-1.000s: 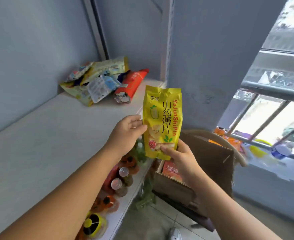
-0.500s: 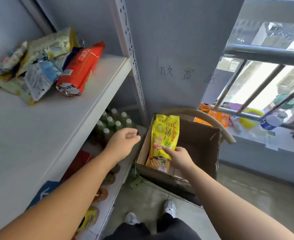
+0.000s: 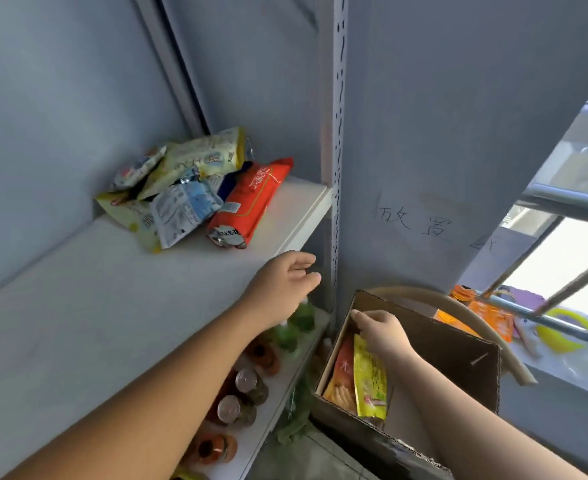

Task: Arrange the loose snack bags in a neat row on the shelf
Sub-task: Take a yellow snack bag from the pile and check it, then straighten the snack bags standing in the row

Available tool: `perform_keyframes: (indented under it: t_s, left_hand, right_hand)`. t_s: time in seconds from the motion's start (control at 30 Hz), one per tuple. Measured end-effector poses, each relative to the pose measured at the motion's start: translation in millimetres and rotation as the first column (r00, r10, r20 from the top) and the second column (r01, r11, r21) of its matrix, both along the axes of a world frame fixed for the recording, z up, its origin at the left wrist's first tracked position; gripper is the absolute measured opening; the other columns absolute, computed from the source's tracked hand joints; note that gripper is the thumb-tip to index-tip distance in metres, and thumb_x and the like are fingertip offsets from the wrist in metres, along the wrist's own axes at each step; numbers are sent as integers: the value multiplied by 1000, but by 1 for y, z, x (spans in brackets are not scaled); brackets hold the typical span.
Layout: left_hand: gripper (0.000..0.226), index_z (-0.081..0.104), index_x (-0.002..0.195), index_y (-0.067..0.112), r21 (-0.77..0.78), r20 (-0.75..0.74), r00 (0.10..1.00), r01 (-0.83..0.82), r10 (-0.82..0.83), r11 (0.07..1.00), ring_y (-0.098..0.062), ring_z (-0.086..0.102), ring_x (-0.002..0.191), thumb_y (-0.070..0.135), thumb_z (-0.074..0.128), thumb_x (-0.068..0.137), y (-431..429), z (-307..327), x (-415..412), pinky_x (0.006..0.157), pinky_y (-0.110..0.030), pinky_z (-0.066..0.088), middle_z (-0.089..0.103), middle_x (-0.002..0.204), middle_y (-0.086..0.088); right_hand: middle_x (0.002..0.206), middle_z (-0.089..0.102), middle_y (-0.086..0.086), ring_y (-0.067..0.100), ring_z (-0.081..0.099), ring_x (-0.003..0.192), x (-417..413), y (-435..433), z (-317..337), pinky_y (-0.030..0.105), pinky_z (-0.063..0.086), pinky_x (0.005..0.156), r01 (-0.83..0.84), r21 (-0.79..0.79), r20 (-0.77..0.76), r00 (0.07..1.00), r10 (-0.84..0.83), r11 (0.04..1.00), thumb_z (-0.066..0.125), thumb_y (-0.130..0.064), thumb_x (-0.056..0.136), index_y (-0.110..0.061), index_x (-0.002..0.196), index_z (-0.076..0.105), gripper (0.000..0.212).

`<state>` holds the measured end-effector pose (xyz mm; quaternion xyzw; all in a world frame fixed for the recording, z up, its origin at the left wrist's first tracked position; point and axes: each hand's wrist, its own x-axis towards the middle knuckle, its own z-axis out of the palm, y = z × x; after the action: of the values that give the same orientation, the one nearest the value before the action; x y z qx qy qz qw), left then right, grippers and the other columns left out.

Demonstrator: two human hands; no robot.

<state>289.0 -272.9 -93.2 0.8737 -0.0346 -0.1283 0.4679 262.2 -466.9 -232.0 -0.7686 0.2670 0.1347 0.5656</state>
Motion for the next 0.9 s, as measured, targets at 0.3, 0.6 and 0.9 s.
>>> perform_keyframes:
  t_s: [0.3, 0.6, 0.9]
  left_hand:
    - [15, 68, 108, 33, -120, 209, 956, -183, 205, 976, -3, 66, 105, 33, 67, 93, 81, 54, 4, 90, -26, 54, 70, 111, 14]
    - [51, 55, 140, 28, -31, 127, 960, -249, 251, 968, -7, 53, 128, 30, 70, 92, 121, 50, 10, 105, -28, 43, 61, 133, 8]
    - [26, 67, 121, 30, -74, 136, 969, -196, 205, 978, 4, 60, 113, 29, 66, 95, 121, 45, 11, 96, -16, 47, 68, 119, 16]
  right_hand:
    - [100, 71, 16, 33, 69, 91, 63, 76, 114, 51, 58, 92, -40, -32, 393, 918, 49, 999, 63, -44, 98, -3, 120, 65, 46]
    - [76, 63, -1, 15, 60, 68, 118, 150, 174, 27, 43, 58, -263, -77, 214, 938, 274, 962, 66, -69, 85, -18, 80, 58, 52]
    - [84, 70, 6, 23, 70, 74, 118, 151, 173, 34, 60, 72, -142, 56, 216, 968, 127, 988, 83, -41, 80, -15, 85, 59, 35]
